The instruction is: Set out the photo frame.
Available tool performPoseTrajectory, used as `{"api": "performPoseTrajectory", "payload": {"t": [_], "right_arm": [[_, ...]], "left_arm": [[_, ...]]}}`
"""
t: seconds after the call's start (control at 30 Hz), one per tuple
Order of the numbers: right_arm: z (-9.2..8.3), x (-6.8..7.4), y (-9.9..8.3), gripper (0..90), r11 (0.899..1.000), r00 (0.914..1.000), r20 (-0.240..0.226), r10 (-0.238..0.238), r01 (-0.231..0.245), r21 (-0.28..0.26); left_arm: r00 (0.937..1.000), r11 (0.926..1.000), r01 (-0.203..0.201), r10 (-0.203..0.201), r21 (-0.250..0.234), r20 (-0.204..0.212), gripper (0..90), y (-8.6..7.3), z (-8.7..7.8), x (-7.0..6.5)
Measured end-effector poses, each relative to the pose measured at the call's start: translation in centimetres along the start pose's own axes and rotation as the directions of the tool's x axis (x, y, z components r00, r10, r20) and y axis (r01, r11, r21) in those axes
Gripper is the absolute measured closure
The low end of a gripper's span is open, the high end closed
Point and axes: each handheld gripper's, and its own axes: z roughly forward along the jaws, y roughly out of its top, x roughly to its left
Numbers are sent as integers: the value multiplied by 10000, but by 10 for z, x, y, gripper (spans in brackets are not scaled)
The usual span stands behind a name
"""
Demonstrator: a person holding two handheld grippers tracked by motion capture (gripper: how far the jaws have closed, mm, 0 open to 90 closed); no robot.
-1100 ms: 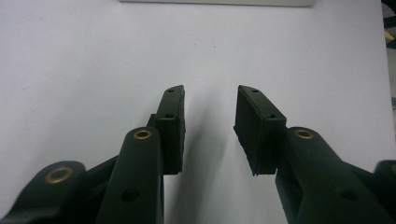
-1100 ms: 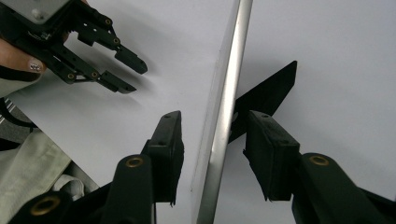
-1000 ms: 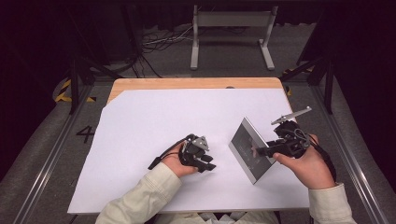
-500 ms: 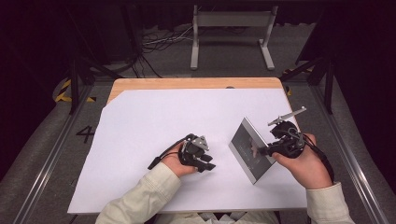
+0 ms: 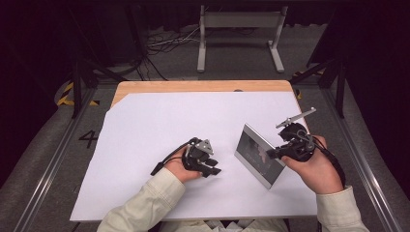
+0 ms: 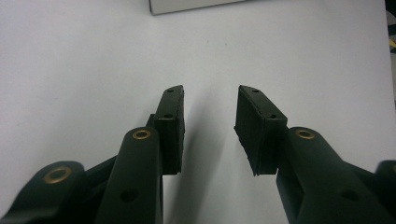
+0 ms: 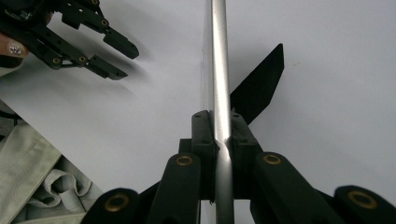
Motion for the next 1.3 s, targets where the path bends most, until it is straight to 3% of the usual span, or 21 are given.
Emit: {"api": "performPoseTrajectory", "payload": {"t": [0.17,0.3,0.37,0.4,0.63,0.83,0.93,1.13,1.17,1.2,1.23,1.27,1.3], "right_arm": [[-4,3,6,840,9987,9986,-89,-512,512,-20],[-6,6,12,840,9896,9896,-5,-1436,1436,28],[-6,6,14,840,9871,9871,11,-1603,1603,32],[-6,7,18,840,9820,9821,40,-1886,1885,56],[-8,7,32,841,9641,9639,-192,-2654,2656,48],[-7,7,44,841,9502,9472,-785,-3109,3117,-19],[-6,8,49,841,9424,9365,-1091,-3332,3343,-91],[-2,12,59,841,9167,9069,-1401,-3974,3993,-155],[-2,12,59,841,9167,9069,-1401,-3974,3993,-155],[0,13,63,840,9066,8944,-1572,-4188,4218,-154],[0,13,63,840,9066,8944,-1572,-4188,4218,-154],[2,14,67,840,8985,8841,-1712,-4348,4388,-162],[2,14,67,840,8985,8841,-1712,-4348,4388,-162]], "left_arm": [[9999,9999,128,-129,-78,-101,631,-4,-5,1],[9994,9996,195,-200,-195,-298,629,-10,-13,1],[9990,9993,272,-280,-254,-339,630,-11,-14,1],[9986,9992,332,-342,-242,-398,629,-13,-17,2],[9961,9977,582,-604,-358,-646,628,-21,-27,3],[9932,9961,765,-800,-446,-844,628,-28,-33,5],[9920,9953,846,-886,-478,-903,627,-31,-36,5],[9879,9926,1084,-1137,-543,-1057,625,-40,-44,5],[9879,9926,1084,-1137,-543,-1057,625,-40,-44,5],[9864,9929,1083,-1136,-496,-1185,625,-42,-47,6],[9864,9929,1083,-1136,-496,-1185,625,-42,-47,6],[9846,9914,1172,-1237,-586,-1239,625,-46,-50,6],[9846,9914,1172,-1237,-586,-1239,625,-46,-50,6]]}}
